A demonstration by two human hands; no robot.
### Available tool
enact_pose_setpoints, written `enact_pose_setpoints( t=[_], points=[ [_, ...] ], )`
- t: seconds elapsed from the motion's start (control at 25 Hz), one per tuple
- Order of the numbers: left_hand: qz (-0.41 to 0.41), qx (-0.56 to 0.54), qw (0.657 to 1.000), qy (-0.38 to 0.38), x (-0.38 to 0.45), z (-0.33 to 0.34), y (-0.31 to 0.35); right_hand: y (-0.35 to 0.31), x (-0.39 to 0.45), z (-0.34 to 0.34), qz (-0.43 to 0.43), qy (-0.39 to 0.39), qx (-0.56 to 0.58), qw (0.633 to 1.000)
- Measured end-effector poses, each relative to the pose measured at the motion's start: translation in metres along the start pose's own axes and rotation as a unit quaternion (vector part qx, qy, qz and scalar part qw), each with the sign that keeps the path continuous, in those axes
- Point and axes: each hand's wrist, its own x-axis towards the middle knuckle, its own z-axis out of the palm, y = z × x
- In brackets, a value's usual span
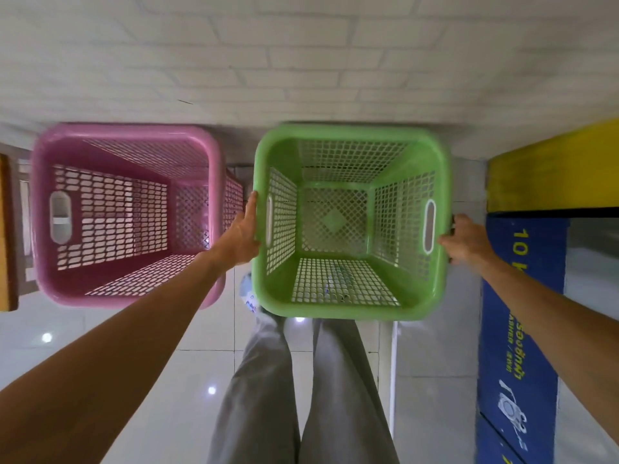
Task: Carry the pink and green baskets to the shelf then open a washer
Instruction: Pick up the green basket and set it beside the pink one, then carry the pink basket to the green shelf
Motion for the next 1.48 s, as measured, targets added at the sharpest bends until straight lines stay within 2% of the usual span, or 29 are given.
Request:
enact_pose_setpoints(
  t=[0.44,0.64,0.72,0.96,1.2,1.32,1.48],
  points=[
    [-0.001,-0.028,0.999,0.026,0.015,0.009,-0.004,-0.004,0.022,0.009,-0.021,0.007,-0.053,0.998],
    [-0.029,0.011,0.999,0.042,-0.008,-0.021,-0.002,-0.045,-0.017,0.01,-0.048,0.126,-0.09,0.987],
    [-0.017,-0.008,0.998,0.063,-0.029,-0.049,-0.008,-0.075,-0.042,0.014,-0.084,0.117,-0.092,0.985],
    [-0.043,-0.038,0.994,0.095,-0.098,-0.13,-0.094,-0.182,-0.115,0.057,-0.131,0.05,-0.047,0.989],
    [-0.068,-0.044,0.986,0.146,-0.144,-0.19,-0.221,-0.29,-0.165,0.147,-0.17,0.051,-0.037,0.983],
    [-0.094,-0.058,0.981,0.161,-0.142,-0.209,-0.287,-0.333,-0.189,0.198,-0.155,0.011,-0.036,0.987],
    [-0.155,-0.048,0.973,0.165,-0.127,-0.226,-0.318,-0.366,-0.193,0.244,-0.116,-0.022,-0.033,0.992]
  ],
)
